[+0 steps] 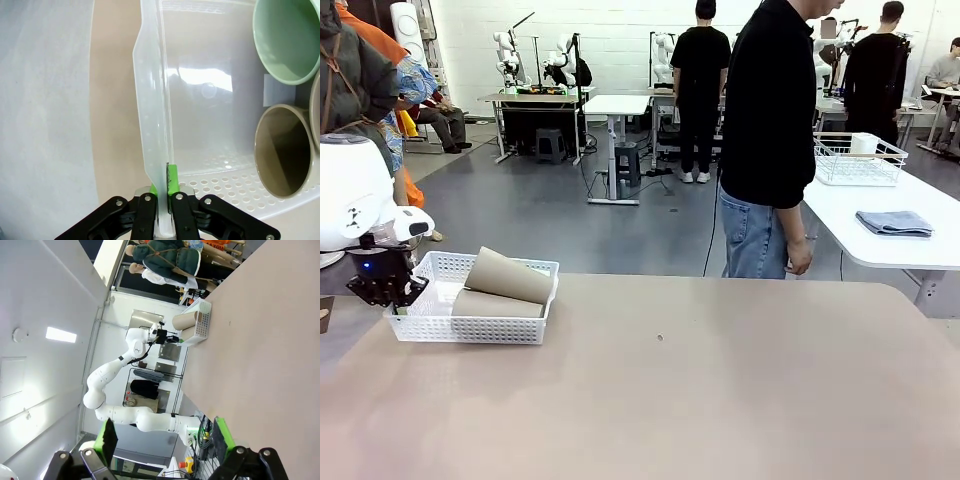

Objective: Clean and organize the cups into the basket.
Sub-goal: Move the Organizing basket back to the left side of the table.

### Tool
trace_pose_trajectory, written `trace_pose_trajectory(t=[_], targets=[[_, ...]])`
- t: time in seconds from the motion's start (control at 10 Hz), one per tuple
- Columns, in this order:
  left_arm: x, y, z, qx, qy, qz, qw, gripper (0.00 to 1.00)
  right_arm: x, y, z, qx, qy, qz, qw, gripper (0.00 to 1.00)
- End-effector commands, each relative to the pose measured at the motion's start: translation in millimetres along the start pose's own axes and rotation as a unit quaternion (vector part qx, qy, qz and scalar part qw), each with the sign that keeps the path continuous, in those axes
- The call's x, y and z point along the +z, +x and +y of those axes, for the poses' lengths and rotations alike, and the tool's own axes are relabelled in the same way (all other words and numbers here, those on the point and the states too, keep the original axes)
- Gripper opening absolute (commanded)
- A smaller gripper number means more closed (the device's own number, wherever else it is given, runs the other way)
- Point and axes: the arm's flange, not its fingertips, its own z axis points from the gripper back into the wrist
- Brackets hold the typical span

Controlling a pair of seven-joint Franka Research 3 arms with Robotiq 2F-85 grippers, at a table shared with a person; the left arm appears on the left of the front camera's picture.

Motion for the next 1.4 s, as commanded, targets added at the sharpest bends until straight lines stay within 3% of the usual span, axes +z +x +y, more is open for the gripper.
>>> trace_pose_trajectory(t=[0.0,0.4,0.5,0.6,0.7,0.8,0.9,1.3], targets=[[-13.8,18.4,9.5,-0.015,0.011,-0.002,1.0,0.04,-0.5,0.5,0.1,-0.004,0.0,-0.003,1.0,1.0],[-38.8,33.1,11.6,-0.04,0.017,0.005,0.999,0.04,-0.5,0.5,0.1,-0.004,0.0,-0.003,1.0,1.0],[-39.5,31.8,12.2,-0.041,0.007,0.006,0.999,0.64,-0.5,0.5,0.1,-0.004,0.0,-0.003,1.0,1.0],[-38.7,30.6,13.2,-0.038,0.007,0.002,0.999,0.64,-0.5,0.5,0.1,-0.004,0.0,-0.003,1.0,1.0],[-37.5,29.9,14.6,-0.034,0.005,-0.001,0.999,1.0,-0.5,0.5,0.1,-0.004,0.0,-0.003,1.0,1.0],[-36.8,29.1,14.9,-0.031,0.003,-0.002,1.0,0.67,-0.5,0.5,0.1,-0.004,0.0,-0.003,1.0,1.0],[-36.7,28.3,14.4,-0.029,0.002,-0.002,1.0,1.0,-0.5,0.5,0.1,-0.004,0.0,-0.003,1.0,1.0],[-36.7,26.6,13.8,-0.022,0.005,-0.002,1.0,1.0,-0.5,0.5,0.1,-0.004,0.0,-0.003,1.0,1.0]])
